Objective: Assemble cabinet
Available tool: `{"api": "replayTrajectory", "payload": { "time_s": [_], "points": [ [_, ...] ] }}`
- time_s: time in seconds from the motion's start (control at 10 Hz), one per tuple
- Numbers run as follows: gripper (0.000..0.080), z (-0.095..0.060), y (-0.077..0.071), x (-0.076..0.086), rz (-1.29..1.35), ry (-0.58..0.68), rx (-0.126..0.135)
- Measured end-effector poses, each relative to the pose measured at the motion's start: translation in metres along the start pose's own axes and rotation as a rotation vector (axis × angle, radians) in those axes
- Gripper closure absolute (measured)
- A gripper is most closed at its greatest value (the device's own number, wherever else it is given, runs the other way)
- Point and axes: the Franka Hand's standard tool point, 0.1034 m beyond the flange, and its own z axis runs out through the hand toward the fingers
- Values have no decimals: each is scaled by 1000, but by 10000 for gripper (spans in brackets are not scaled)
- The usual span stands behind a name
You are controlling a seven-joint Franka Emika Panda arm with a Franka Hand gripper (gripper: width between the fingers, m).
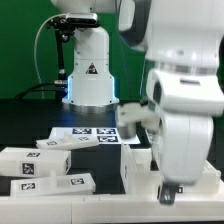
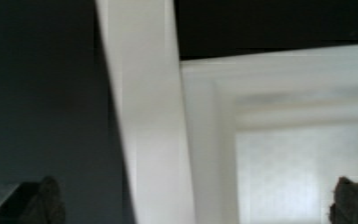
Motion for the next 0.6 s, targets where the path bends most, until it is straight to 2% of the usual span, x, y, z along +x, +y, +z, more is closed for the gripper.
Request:
{"api": "replayTrajectory", "payload": {
  "time_s": [0.2, 0.3, 0.6],
  "points": [
    [2, -32, 4, -5, 161, 5, -21],
    [2, -32, 5, -9, 206, 9, -23],
    [4, -28, 3, -8, 435, 9, -17]
  ]
}}
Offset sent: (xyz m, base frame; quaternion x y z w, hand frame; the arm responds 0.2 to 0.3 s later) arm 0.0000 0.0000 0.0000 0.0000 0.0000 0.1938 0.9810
